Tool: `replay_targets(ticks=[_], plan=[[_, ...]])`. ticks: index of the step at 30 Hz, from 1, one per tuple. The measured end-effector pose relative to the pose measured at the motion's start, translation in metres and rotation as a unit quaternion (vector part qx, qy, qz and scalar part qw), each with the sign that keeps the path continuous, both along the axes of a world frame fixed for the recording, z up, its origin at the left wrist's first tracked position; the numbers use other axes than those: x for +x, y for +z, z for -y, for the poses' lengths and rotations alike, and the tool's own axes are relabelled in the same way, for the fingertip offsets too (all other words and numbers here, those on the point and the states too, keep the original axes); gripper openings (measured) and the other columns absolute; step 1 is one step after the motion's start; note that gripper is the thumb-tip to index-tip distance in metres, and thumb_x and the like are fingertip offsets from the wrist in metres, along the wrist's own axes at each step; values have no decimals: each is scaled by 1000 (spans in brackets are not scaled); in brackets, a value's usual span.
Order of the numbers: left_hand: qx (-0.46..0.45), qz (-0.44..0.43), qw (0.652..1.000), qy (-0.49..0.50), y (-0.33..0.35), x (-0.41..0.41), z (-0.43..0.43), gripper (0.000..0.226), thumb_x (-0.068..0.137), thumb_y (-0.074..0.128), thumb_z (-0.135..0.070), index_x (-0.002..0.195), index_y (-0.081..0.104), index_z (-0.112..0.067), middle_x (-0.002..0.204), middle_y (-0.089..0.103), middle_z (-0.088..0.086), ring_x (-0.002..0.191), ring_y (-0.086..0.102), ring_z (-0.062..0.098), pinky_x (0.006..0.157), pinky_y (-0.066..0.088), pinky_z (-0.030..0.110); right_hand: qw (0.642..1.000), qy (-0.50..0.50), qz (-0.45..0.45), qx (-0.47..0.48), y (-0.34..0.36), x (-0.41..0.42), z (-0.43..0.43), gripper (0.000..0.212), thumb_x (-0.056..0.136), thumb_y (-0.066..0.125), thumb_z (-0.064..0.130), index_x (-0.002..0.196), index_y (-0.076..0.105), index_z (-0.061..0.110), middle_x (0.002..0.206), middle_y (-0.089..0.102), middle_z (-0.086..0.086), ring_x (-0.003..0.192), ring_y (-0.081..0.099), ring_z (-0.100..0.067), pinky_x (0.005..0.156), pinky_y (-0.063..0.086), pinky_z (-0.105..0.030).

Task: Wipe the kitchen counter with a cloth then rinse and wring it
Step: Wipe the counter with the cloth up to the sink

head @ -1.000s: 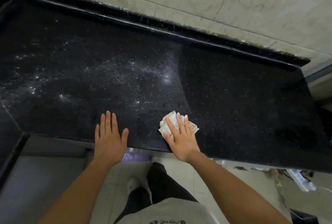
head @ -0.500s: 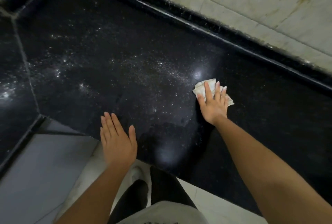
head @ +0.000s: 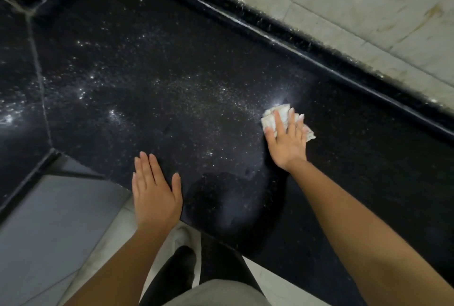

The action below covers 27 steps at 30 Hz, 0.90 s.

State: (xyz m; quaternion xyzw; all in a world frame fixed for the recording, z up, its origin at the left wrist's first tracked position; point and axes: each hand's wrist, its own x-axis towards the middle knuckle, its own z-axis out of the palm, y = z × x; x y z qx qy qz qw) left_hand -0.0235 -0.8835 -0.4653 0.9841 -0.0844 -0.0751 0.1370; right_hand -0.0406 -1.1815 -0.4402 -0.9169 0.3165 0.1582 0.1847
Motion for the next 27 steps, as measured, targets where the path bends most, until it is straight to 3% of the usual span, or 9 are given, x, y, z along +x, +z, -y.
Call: replay_targets(ticks=[5,9,15,18,27], plan=[[5,0,1000,-5,-2,-1,-2,73,96,21,-46,149,10,2,157,7,20,146,4,31,118,6,43,994,106,5,16,1,-50,-59,57,99,14,51,151,-6,37,158,-23,0,141,-31,-23,116,-16,-39],[-8,-3,1000,-4,0,0,-2,74,95,20,-47,149,10,3,157,7,20,146,4,31,118,8,45,980,201,-7,13,4,-86,-97,59,93,3,59,148,-10,41,155,-28,4,137,-38,-18,113,-24,-32],[-1,4,1000,-5,-1,-1,-3,72,96,19,-47,149,12,2,157,10,20,146,7,29,118,7,42,933,359,7,-13,1,-82,-73,58,95,9,62,149,1,44,158,-17,7,144,-25,-17,115,-19,-33],[2,2,1000,-2,-3,0,-4,72,96,19,-48,149,11,0,157,9,18,146,5,28,118,6,41,938,346,0,-19,4,-46,-53,57,94,10,62,146,-3,45,156,-21,9,143,-29,-16,115,-20,-32],[17,8,1000,1,-4,0,-2,71,97,18,-48,150,10,-2,158,7,15,146,0,23,117,1,37,985,169,21,-19,-3,69,-10,59,100,17,55,152,-2,36,160,-17,3,145,-23,-20,116,-14,-38]])
